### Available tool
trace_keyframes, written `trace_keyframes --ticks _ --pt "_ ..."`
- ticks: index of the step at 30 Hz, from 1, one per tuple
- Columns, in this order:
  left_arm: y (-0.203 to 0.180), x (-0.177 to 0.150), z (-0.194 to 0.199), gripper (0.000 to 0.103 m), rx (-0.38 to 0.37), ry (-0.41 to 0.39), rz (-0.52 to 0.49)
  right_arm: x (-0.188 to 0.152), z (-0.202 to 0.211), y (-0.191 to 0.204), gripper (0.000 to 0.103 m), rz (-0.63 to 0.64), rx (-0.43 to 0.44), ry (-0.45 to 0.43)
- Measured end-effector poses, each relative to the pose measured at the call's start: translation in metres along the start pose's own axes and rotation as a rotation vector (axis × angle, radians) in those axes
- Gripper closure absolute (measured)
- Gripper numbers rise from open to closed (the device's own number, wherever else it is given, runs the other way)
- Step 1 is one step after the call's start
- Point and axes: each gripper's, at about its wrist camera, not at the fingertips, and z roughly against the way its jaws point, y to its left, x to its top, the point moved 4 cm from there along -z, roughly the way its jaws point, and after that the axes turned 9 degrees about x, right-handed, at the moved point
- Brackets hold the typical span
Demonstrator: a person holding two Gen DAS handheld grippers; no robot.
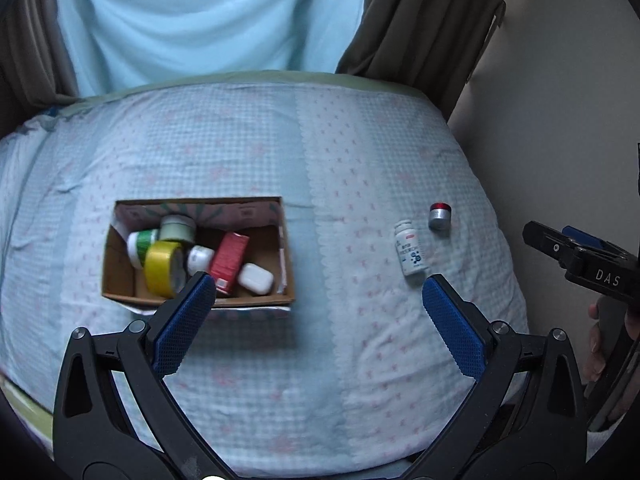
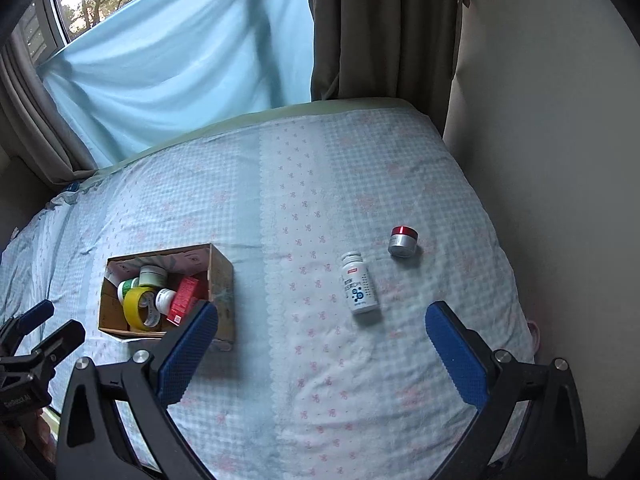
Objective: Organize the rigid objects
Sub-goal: 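Lift both tools away from the box toward the vitamin bottle and red-lidded jar, then grasp the white vitamin D bottle with the left tool while the right tool grasps the red-lidded jar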
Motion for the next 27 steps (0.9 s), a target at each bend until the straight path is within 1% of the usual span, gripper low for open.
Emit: trace_keyframes --ticks 4,6,10,14,19,24,27 --pt "-0.054 -0.002 -0.025 0.0 0.04 0.047 -0.027 0.016 -0.012 -0.047 0.0 0.014 0.026 0.035" --pt "-0.076 -0.003 -0.037 0.0 0.043 0.068 -0.032 0.025 -0.017 -0.072 0.0 -0.028 0.046 0.055" --pt "-0.112 -0.003 -0.066 0.0 0.014 0.113 -0.022 0.039 -0.03 -0.115 0.0 -0.125 0.1 0.09" --pt "-0.141 -0.001 -0.105 0.0 -0.012 0.14 0.011 0.052 -0.054 -0.147 0.0 -0.177 0.103 0.122" --pt "-0.171 -0.001 -0.166 0.0 -0.009 0.185 0.052 0.065 -0.099 -0.179 0.0 -0.242 0.124 0.168" --pt "-0.196 -0.006 -0.235 0.0 0.004 0.243 0.09 0.073 -0.161 -0.199 0.0 -0.256 0.124 0.244" --pt "-0.204 -0.012 -0.272 0.005 0.008 0.278 0.116 0.073 -0.202 -0.208 0.001 -0.275 0.132 0.294"
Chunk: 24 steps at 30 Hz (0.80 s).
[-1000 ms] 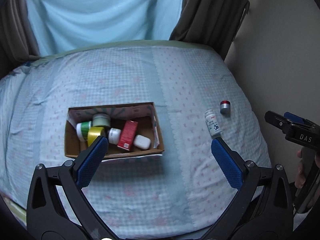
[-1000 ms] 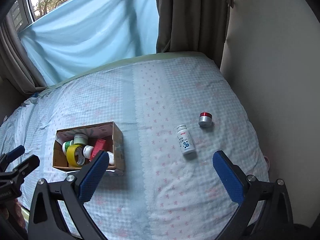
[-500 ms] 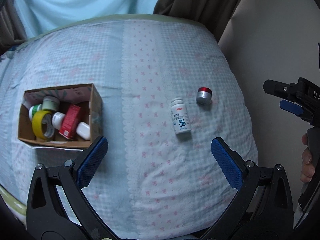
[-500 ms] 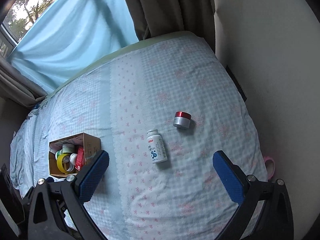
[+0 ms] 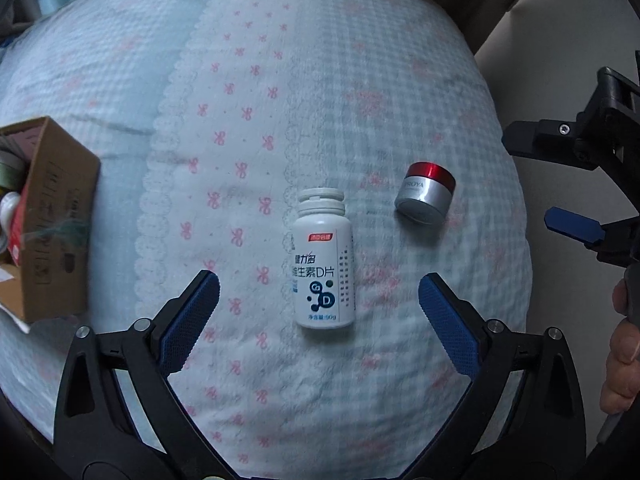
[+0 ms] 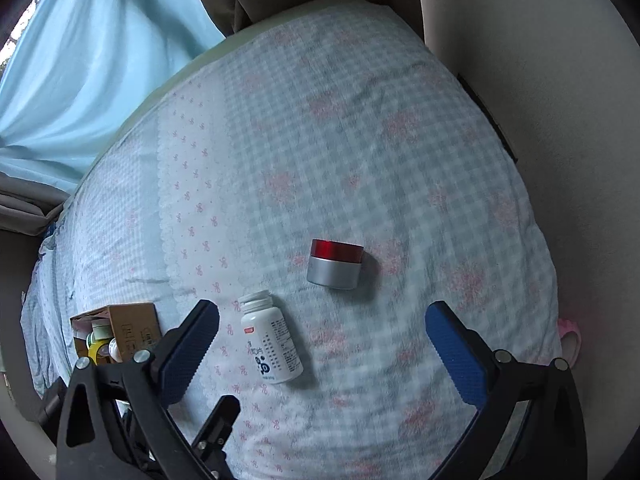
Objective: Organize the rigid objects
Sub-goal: 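Grasp the white vitamin D bottle with the left tool while the right tool grasps the red-lidded jar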
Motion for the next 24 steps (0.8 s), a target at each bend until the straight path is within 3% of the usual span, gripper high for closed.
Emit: trace_keyframes --ticks 3,8,11,12,15,16,19,24 --pt "-0.006 0.001 -0.032 0.007 0.023 0.036 0.003 0.013 -0.036 -0.009 0.011 -0.013 -0.004 0.046" --pt "-0.009 0.002 -0.067 0.019 0.031 0.096 0.025 0.025 -0.083 -0.026 0.011 -0.069 -0.015 0.102" --pt "-0.013 0.001 -0.077 0.026 0.033 0.109 0.014 0.025 -0.104 -0.034 0.027 -0.11 -0.006 0.137" --pt "-0.014 0.001 -0.079 0.03 0.032 0.113 0.008 0.024 -0.11 -0.036 0.027 -0.123 -0.005 0.151" --pt "-0.017 0.001 -0.087 0.036 0.02 0.138 0.0 0.022 -0.121 -0.039 0.033 -0.143 -0.005 0.164" --pt "-0.017 0.003 -0.09 0.043 0.024 0.145 0.0 0.022 -0.123 -0.039 0.035 -0.144 -0.004 0.165" --pt "-0.013 0.004 -0.094 0.055 0.017 0.145 0.014 0.023 -0.13 -0.039 0.052 -0.139 -0.018 0.179" --pt "-0.013 0.007 -0.093 0.056 0.001 0.142 -0.003 0.022 -0.132 -0.038 0.053 -0.112 -0.048 0.177"
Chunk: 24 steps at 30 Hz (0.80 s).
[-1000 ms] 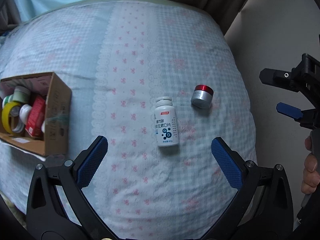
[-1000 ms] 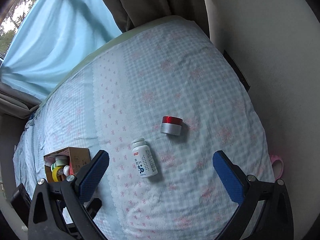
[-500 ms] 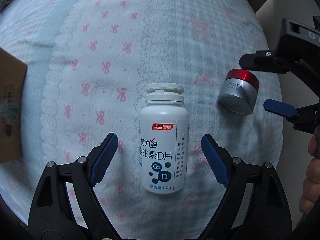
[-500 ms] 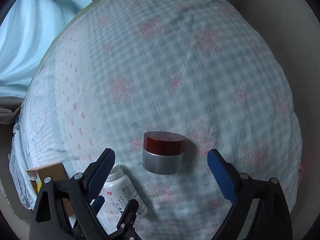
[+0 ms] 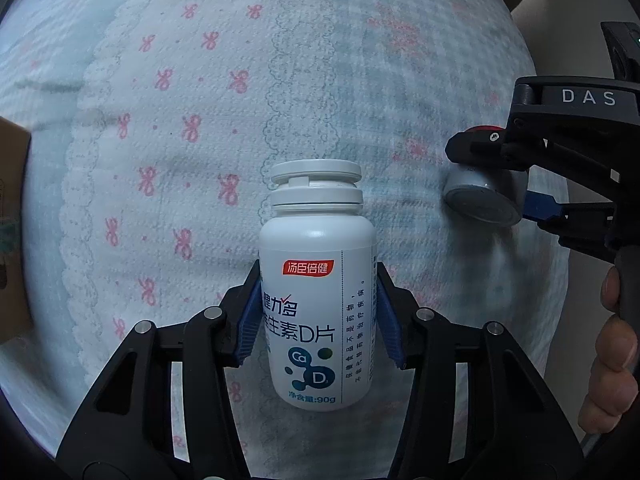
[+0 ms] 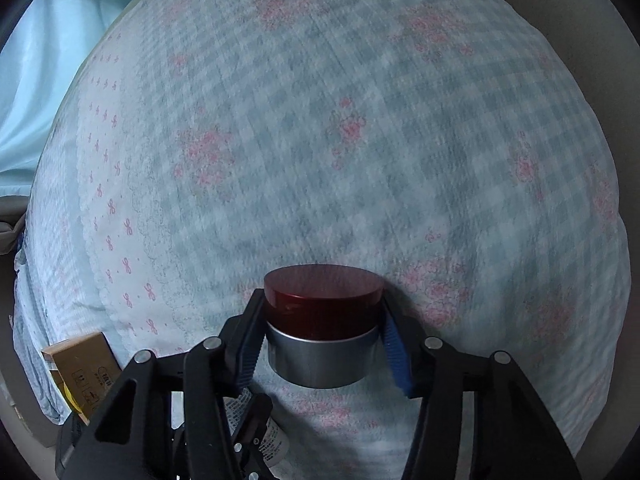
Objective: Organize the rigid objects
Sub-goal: 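Grasp the white vitamin D bottle with the left tool while the right tool grasps the red-lidded jar, then carry the vitamin bottle and red-lidded jar into the box and open both tools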
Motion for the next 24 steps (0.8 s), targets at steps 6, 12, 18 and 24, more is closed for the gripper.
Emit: trace_keyframes --ticks 6,12,18,24 --pt "0.008 0.003 0.013 0.056 -0.003 -0.016 -0.004 -0.001 0.0 0.004 0.053 -0.002 0.004 -0.008" --pt "0.021 0.01 0.039 0.057 -0.006 -0.067 -0.011 -0.013 0.006 0.007 0.053 0.016 -0.001 -0.031" --pt "0.033 0.012 0.085 0.057 -0.023 -0.133 -0.007 -0.036 0.046 0.016 0.053 0.02 0.028 -0.082" --pt "0.043 0.002 0.161 0.057 -0.056 -0.238 -0.048 -0.053 0.106 0.041 0.053 0.081 0.042 -0.164"
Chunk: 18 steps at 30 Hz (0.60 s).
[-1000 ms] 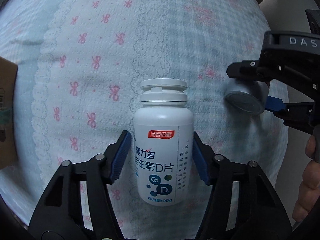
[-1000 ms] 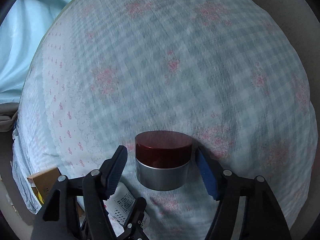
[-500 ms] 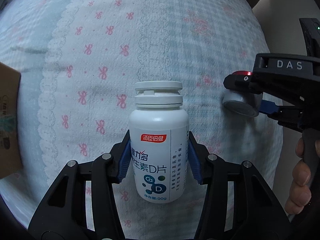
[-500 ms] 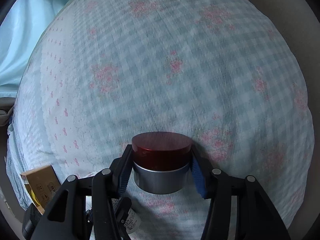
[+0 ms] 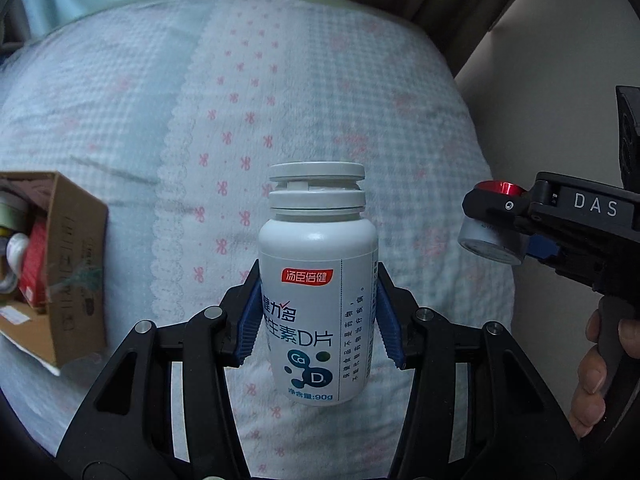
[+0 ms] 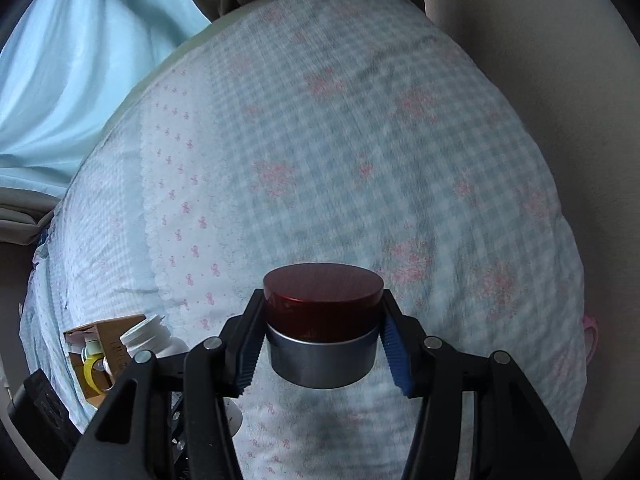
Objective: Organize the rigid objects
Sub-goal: 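Carry the vitamin bottle and red-lidded jar into the box and open both tools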
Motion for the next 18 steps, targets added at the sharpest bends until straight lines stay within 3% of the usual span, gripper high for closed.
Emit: trace_keyframes --ticks 6,10,18 --pt "0.012 0.008 0.081 0.057 -0.027 -0.071 -0.062 -0.017 0.078 0.04 0.053 0.03 0.047 -0.093" --pt "0.032 0.012 0.127 0.057 -0.005 -0.11 -0.081 -0.031 0.119 0.069 0.053 0.066 0.071 -0.134" --pt "0.093 0.026 0.206 0.056 0.011 -0.214 -0.067 -0.061 0.163 0.137 0.053 0.163 0.09 -0.198"
